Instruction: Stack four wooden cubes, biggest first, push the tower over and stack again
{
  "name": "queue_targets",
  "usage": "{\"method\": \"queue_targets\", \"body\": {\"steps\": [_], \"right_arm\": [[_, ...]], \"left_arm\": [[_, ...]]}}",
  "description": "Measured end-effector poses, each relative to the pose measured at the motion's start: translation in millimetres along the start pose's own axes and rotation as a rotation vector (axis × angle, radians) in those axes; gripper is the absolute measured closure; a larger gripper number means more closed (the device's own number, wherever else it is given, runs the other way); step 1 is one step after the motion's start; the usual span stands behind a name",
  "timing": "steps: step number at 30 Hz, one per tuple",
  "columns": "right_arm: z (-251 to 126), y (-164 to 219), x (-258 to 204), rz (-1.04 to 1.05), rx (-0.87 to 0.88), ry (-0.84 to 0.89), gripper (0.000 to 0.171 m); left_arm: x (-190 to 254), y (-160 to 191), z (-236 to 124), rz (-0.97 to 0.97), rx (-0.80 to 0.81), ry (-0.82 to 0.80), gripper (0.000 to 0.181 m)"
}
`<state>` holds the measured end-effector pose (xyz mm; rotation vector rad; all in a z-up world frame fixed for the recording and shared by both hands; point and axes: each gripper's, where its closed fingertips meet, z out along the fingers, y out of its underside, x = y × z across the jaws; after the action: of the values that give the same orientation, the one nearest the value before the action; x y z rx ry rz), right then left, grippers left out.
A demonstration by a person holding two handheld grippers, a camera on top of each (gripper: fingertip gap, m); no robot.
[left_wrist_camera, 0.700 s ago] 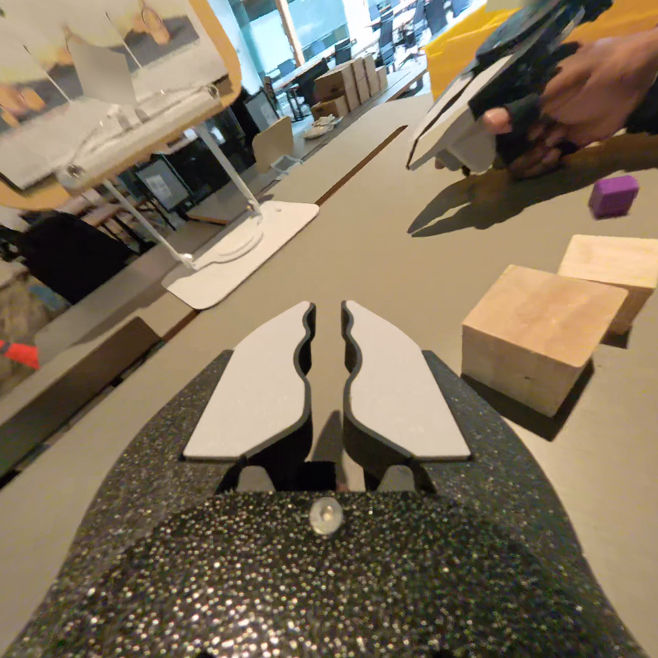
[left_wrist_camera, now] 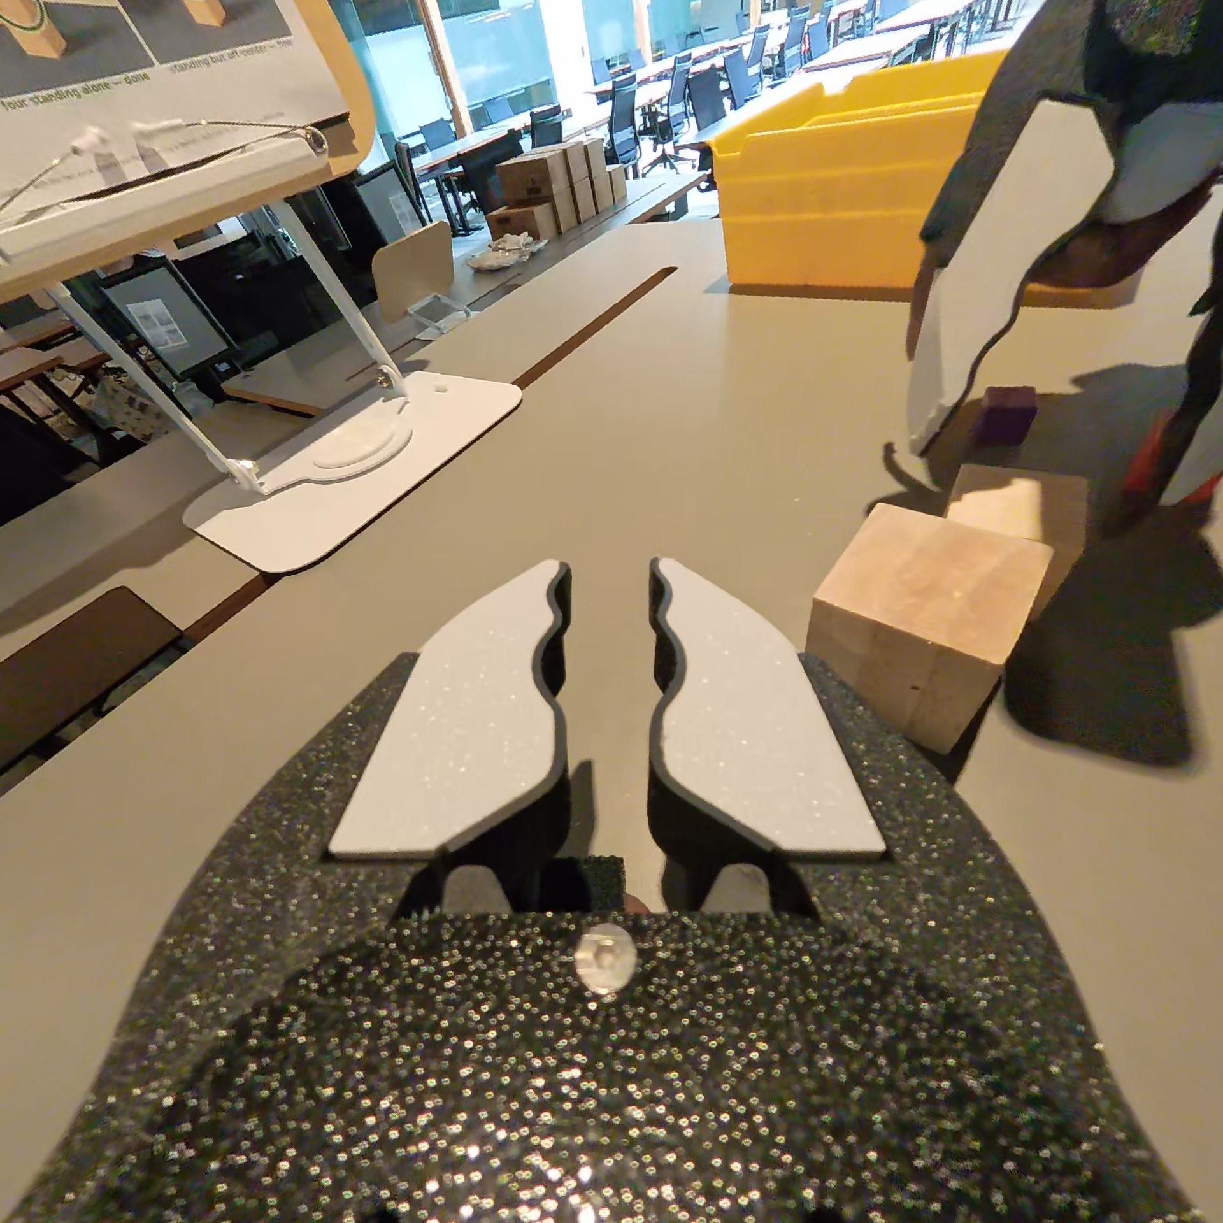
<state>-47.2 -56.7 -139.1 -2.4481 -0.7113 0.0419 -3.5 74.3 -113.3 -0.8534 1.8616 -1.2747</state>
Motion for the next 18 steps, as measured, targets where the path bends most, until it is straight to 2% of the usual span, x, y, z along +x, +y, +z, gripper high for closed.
{"method": "queue_targets", "body": {"steps": [5,18], "right_arm": [[7.2,10.7,1.1,0.003,-0.100,0.028,0.107],[25.3,21.8,-0.8,-0.015,-0.213,0.048,0.111]], "left_arm": [[0.4,1.2,1.1,0.003,-0.010,0.001,0.160],[-0.2,1.2,1.0,-0.002,-0.009,0.002,0.161]]}}
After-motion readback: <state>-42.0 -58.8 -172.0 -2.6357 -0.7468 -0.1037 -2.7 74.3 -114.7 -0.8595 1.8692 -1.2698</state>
